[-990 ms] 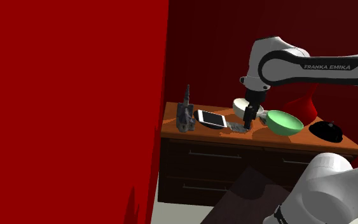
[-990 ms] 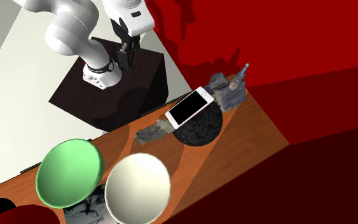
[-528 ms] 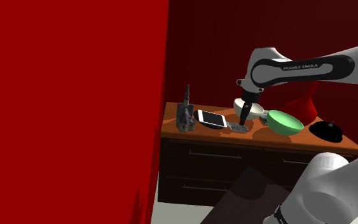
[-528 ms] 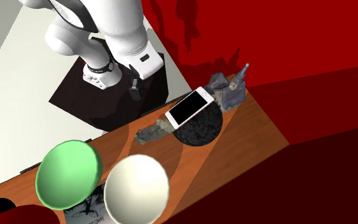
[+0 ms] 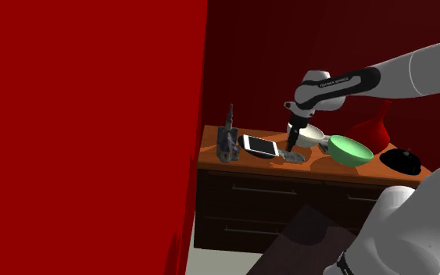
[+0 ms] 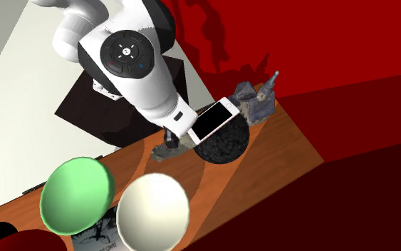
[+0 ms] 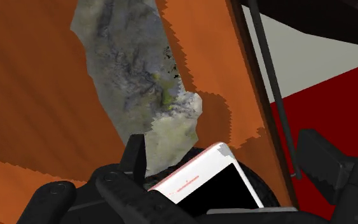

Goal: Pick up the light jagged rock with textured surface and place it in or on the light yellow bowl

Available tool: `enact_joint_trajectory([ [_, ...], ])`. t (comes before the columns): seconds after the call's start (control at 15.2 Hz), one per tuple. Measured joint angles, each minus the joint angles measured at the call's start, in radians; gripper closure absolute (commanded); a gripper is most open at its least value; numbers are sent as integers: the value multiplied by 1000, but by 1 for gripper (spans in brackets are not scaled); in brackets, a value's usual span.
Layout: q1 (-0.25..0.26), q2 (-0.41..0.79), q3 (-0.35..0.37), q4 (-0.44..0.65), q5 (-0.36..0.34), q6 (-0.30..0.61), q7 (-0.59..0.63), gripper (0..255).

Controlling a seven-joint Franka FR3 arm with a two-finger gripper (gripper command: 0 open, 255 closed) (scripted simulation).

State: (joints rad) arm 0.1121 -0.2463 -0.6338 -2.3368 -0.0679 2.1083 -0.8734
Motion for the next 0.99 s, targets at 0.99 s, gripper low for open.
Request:
enact_joint_trajectory([
  [0.99, 42, 266, -84, 63, 263, 146, -293, 0],
])
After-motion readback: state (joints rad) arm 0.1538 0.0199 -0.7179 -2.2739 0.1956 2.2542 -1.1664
